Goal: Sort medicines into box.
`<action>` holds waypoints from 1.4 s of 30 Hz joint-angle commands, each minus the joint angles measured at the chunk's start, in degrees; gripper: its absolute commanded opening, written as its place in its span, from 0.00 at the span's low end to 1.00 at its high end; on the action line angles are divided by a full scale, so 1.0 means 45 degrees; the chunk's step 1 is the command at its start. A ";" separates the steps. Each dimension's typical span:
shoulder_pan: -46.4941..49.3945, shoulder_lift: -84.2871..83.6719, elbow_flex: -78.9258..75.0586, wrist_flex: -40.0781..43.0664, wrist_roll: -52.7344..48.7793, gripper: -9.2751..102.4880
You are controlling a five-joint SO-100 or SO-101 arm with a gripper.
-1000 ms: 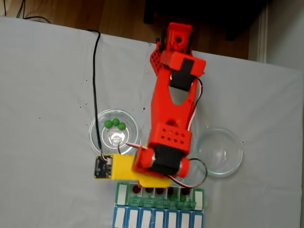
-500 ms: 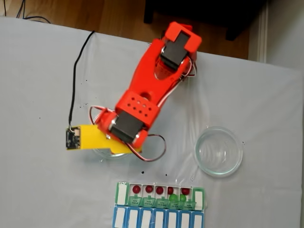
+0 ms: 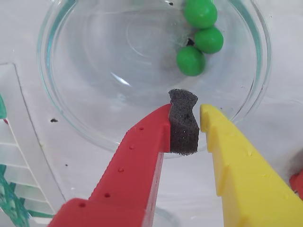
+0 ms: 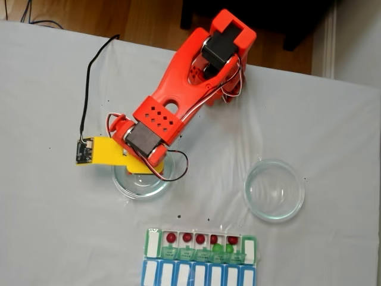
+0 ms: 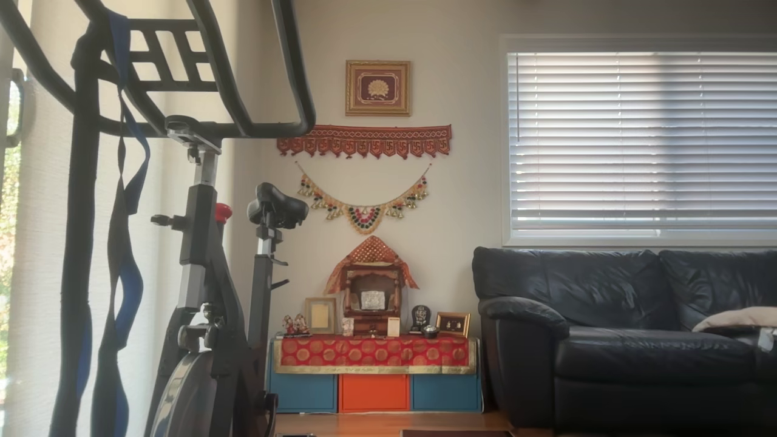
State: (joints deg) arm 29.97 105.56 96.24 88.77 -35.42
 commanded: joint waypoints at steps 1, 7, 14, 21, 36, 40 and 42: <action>0.0117 0.1367 0.0234 -0.0430 0.0137 0.11; -0.0117 0.2070 0.2129 -0.2070 0.0840 0.11; -0.0254 0.2344 0.3008 -0.2852 0.1328 0.11; -0.0527 0.1660 0.3320 -0.3613 0.1875 0.11; -0.0488 0.0742 0.3027 -0.3887 0.1953 0.18; -0.0449 0.0801 0.3242 -0.4141 0.1953 0.18; -0.0449 0.0762 0.3301 -0.4258 0.1973 0.19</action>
State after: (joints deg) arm 27.77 107.75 112.59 70.31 -26.19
